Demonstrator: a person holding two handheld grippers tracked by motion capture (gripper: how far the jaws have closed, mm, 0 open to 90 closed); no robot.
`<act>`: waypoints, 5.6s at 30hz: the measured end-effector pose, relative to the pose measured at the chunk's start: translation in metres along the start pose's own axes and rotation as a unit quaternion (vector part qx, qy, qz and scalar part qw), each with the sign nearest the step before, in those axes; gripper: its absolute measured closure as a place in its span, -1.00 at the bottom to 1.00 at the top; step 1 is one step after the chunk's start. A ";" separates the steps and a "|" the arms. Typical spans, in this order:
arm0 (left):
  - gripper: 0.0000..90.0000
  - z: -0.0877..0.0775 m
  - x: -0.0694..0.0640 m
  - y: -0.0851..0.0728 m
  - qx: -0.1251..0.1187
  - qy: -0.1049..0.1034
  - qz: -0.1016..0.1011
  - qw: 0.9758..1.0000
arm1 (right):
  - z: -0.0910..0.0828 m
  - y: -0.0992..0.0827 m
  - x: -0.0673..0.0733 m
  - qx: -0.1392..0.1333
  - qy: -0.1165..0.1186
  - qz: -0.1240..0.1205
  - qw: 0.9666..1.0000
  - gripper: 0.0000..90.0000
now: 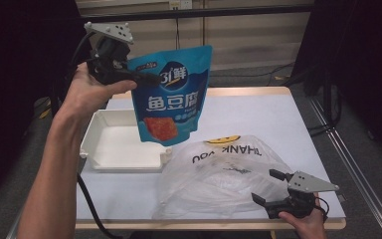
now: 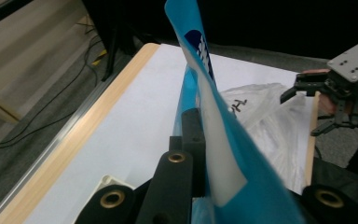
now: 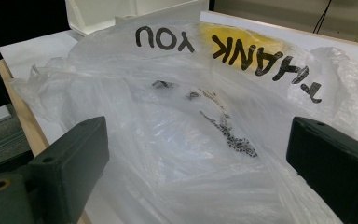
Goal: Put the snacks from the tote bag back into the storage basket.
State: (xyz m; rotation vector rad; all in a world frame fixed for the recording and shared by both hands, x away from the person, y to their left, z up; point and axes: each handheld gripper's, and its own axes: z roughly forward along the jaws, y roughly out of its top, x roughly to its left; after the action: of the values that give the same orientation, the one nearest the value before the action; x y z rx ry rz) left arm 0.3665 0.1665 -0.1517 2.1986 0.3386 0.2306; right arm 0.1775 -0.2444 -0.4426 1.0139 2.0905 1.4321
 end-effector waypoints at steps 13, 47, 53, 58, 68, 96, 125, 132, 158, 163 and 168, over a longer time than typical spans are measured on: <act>1.00 -0.015 0.020 -0.026 0.003 0.033 -0.026 0.999 | 0.002 -0.001 0.000 0.004 0.003 0.000 1.000 -0.87; 1.00 -0.014 0.066 -0.078 0.010 0.071 -0.069 0.995 | 0.006 -0.001 0.002 0.010 0.008 0.000 1.000 -0.87; 1.00 -0.005 0.071 -0.081 0.014 0.075 -0.076 0.994 | 0.006 -0.001 0.001 0.011 0.009 0.000 1.000 -0.87; 1.00 0.004 0.075 -0.089 0.009 0.068 -0.079 0.995 | 0.005 -0.001 0.000 0.010 0.008 -0.002 1.000 -0.87; 1.00 0.016 0.086 -0.104 0.003 0.073 -0.087 0.993 | 0.005 -0.002 0.000 0.011 0.006 -0.001 1.000 -0.87; 1.00 0.065 0.108 -0.122 0.007 0.075 -0.103 0.992 | 0.006 -0.003 -0.001 0.017 0.013 -0.004 1.000 -0.88; 0.92 0.079 0.137 -0.136 0.028 0.139 -0.095 0.985 | 0.009 -0.005 0.001 0.021 0.025 0.002 0.999 -0.89; 0.78 0.078 0.142 -0.140 0.032 0.156 -0.099 0.982 | 0.009 -0.006 -0.002 0.021 0.025 0.006 0.999 -0.89; -0.78 0.081 0.136 -0.149 0.038 0.176 -0.176 0.968 | 0.012 -0.006 -0.002 0.026 0.026 0.002 0.999 -0.89; -0.83 0.076 0.133 -0.158 0.023 0.177 -0.179 0.968 | 0.011 -0.005 -0.001 0.023 0.022 0.004 0.999 -0.89; -0.88 0.073 0.130 -0.166 0.017 0.179 -0.189 0.965 | 0.013 -0.005 -0.001 0.026 0.021 0.002 0.999 -0.89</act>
State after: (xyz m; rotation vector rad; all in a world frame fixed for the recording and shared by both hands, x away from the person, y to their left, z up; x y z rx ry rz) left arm 0.4835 0.2500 -0.3228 2.0695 0.9579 0.4116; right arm 0.1851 -0.2384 -0.4521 1.0163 2.1669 1.4187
